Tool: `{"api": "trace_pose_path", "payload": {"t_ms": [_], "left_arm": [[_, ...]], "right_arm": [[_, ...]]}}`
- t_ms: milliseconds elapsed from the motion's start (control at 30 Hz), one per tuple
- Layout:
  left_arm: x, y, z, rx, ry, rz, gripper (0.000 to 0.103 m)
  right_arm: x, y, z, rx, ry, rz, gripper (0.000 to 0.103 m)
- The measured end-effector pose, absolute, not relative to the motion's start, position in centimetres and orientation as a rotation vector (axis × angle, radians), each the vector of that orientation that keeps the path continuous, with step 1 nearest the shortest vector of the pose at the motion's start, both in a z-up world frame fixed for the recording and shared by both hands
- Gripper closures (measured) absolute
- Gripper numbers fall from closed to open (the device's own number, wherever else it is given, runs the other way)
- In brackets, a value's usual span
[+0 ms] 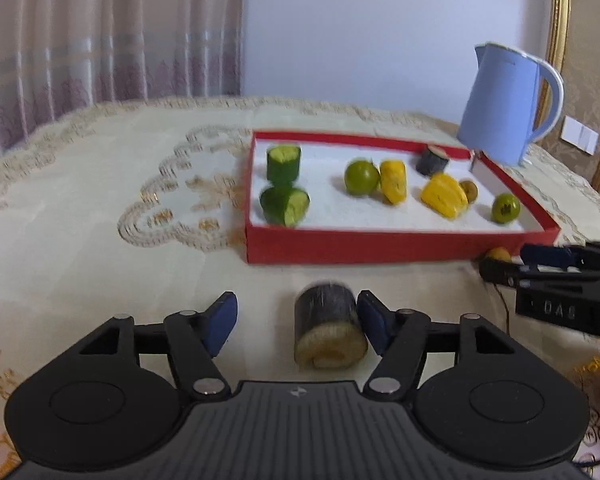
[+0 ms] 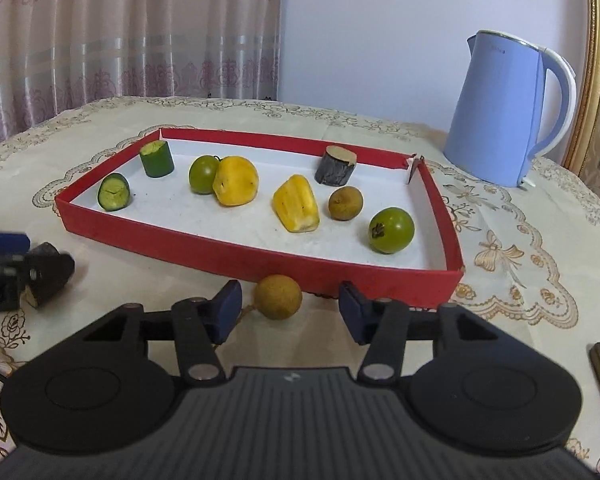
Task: Organize fruits
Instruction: 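Carry the eggplant chunk toward the box with the left gripper while the right gripper grasps a brown longan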
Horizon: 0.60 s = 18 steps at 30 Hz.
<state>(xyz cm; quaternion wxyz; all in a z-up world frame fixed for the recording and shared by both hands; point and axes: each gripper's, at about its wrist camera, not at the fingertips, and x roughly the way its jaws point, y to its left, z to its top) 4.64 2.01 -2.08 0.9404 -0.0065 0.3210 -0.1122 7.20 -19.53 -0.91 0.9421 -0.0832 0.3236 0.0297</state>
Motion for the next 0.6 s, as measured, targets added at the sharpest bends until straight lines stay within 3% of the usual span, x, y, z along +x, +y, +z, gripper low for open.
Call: {"api": "trace_pose_path", "payload": {"t_ms": [167,233,267,333,600], "left_arm": [[4.3,1.4,-2.2,0.039,0.646,-0.217,0.038],[4.1,1.1,-2.2,0.051,0.645,-0.242,0.067],[4.0,1.0,-2.2,0.052,0.647,-0.255,0.070],[3.8,0.8,-2.1,0.063,0.640,-0.264,0.070],[3.7,1.6,-2.1,0.020,0.623,-0.283,0.070]], "right_arm": [[7.4,-19.9,-1.0,-0.145,0.666,0.075,0.053],[7.5,-20.1,-1.0,-0.129,0.673,0.083,0.053],[7.6,-20.2,-1.1,-0.122,0.677,0.086,0.053],[7.7,-20.2,-1.1,-0.116,0.680,0.088,0.053],[8.1,-19.9,-1.4,-0.129,0.702,0.116,0.069]]}}
